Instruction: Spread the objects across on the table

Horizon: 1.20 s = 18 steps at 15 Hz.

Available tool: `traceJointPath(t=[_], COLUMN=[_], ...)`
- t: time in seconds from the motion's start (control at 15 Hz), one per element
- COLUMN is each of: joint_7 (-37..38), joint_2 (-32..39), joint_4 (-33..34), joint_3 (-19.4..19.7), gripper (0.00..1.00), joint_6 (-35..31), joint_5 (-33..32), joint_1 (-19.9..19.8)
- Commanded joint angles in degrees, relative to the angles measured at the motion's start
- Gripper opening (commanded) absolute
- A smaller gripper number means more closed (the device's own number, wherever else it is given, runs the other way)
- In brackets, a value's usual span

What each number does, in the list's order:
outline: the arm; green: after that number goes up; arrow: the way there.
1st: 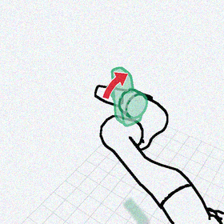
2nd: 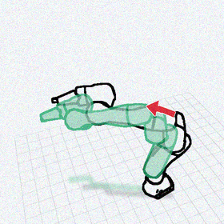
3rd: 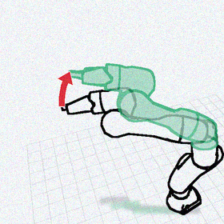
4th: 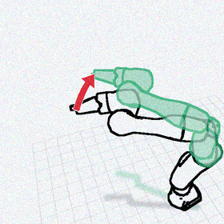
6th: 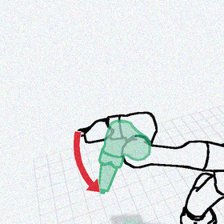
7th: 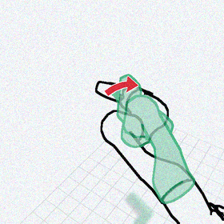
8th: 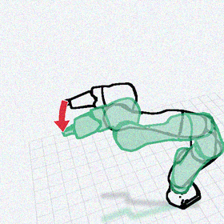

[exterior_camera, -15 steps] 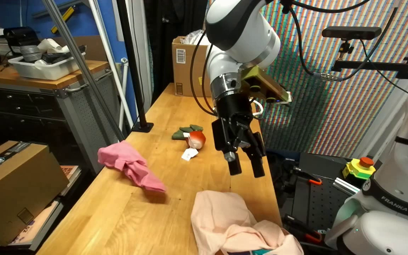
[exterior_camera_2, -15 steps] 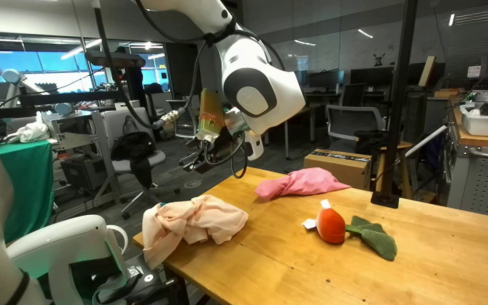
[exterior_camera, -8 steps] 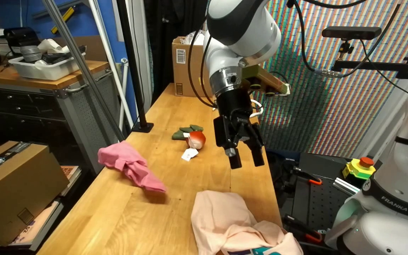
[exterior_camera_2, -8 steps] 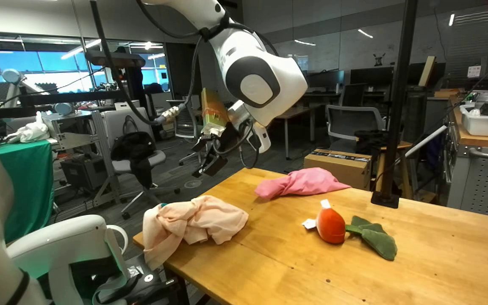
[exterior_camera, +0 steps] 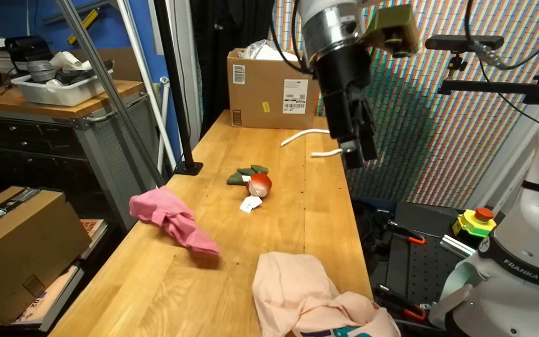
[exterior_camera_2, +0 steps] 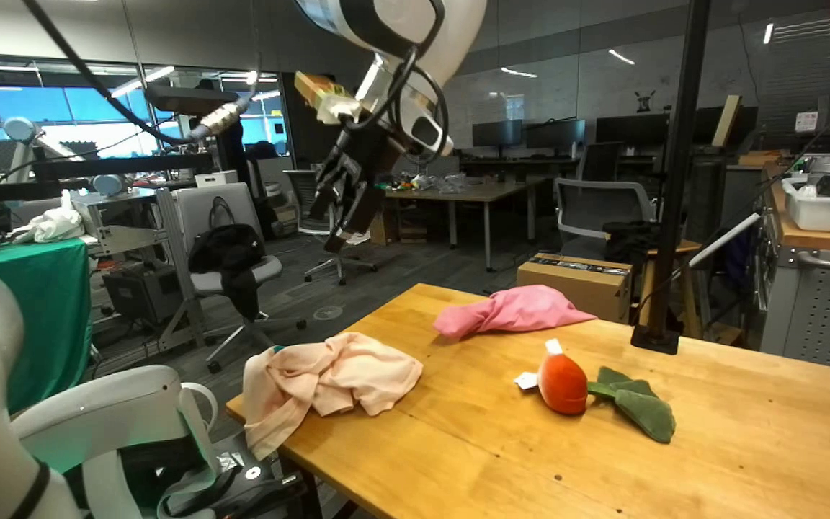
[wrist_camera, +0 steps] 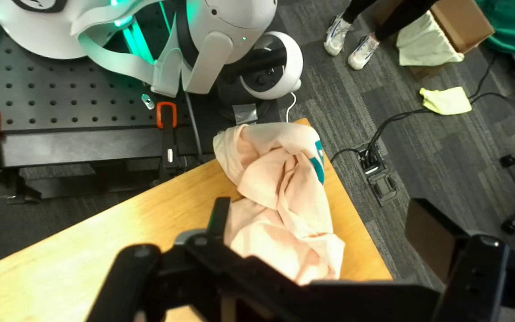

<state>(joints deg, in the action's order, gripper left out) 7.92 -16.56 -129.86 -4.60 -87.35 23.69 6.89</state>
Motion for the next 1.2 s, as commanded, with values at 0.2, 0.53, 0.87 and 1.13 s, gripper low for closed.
traceJointPath(t=[0.2,0.53,0.87,1.13], joint_7=[-1.0,-0.6,0.8,0.9], joint_2=[-21.9,-34.7,-44.0,-50.4], joint_4=[-5.4,-10.9,-18.0,-23.8], joint_3=[-1.1,-1.1,-0.3,0.3], gripper=[1.0,1.0,1.0,1.0], joint_6=[2.5,-2.8,-11.4,-19.3], joint_5=[-3.5,-6.4,-7.0,-7.7], joint_1=[-1.0,-3.0,-6.8,-9.5])
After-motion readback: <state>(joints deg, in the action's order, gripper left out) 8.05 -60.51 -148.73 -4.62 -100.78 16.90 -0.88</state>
